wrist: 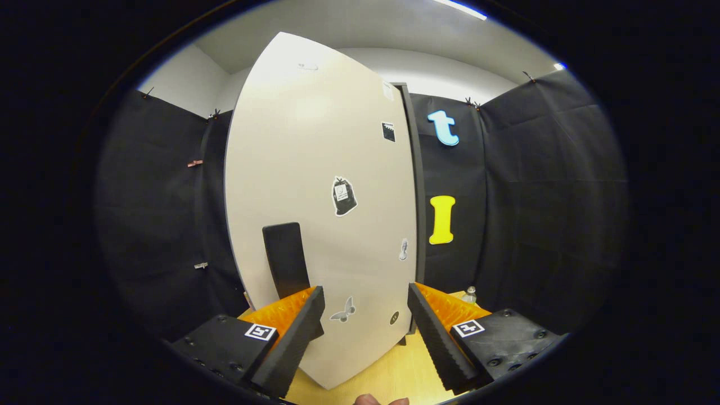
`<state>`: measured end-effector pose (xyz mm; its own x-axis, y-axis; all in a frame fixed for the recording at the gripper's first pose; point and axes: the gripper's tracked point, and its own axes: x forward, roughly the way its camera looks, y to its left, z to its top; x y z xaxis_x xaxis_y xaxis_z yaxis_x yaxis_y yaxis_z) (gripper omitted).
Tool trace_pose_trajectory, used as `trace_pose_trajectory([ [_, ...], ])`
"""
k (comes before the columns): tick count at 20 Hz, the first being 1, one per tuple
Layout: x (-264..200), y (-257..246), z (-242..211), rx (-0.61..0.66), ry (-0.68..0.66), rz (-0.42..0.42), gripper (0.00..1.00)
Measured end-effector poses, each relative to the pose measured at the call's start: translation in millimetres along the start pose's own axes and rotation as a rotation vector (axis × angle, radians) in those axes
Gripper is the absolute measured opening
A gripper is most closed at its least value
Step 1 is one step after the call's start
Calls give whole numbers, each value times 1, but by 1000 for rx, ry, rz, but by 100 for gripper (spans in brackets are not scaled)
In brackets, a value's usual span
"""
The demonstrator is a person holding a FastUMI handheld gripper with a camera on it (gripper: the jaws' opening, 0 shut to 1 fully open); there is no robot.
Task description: Open the shoe cabinet door, grab the shoes and put them into the shoe cabinet, then close the shoe cabinet door.
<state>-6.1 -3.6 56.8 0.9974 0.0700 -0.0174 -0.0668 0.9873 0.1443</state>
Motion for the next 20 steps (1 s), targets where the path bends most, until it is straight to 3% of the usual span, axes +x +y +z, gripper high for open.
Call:
trace_pose_trajectory([
  [7, 1, 4, -3, -15, 4, 17, 97],
  [20, -1, -1, 1, -50, -20, -45, 97],
])
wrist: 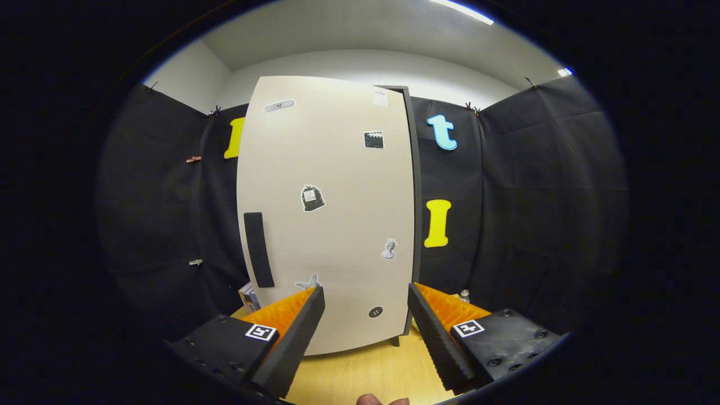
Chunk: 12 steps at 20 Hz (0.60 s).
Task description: Open the shoe cabinet door, grab the shoes and put them into the shoe cabinet, then close the shoe cabinet door.
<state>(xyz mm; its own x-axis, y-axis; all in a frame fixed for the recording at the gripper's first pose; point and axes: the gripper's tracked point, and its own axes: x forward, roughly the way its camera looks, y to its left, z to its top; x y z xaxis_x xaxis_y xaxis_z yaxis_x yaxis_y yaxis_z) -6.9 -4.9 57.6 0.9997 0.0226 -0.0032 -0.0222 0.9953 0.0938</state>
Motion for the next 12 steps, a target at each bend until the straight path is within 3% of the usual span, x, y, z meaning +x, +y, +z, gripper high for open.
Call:
trace_pose_trajectory([
  [12, -11, -4, 1, -1, -17, -22, 97],
])
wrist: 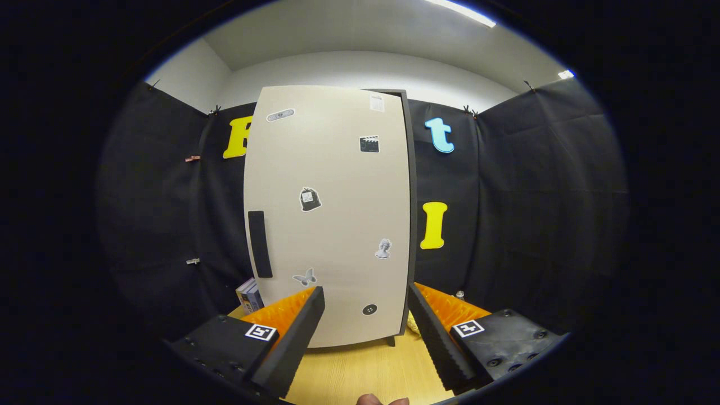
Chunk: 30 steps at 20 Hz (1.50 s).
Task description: Open the shoe cabinet door, grab the shoes and put them into the shoe cabinet, then close the shoe cabinet door.
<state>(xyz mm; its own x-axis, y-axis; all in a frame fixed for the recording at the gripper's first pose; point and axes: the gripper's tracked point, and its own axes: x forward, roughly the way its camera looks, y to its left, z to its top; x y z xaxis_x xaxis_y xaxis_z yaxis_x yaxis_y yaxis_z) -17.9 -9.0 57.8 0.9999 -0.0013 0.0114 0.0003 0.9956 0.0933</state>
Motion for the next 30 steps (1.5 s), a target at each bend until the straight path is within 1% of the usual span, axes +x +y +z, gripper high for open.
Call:
trace_pose_trajectory([
  [16, -5, -5, -3, 10, 6, -7, 97],
  [30, -9, -20, -2, 18, 2, -22, 97],
])
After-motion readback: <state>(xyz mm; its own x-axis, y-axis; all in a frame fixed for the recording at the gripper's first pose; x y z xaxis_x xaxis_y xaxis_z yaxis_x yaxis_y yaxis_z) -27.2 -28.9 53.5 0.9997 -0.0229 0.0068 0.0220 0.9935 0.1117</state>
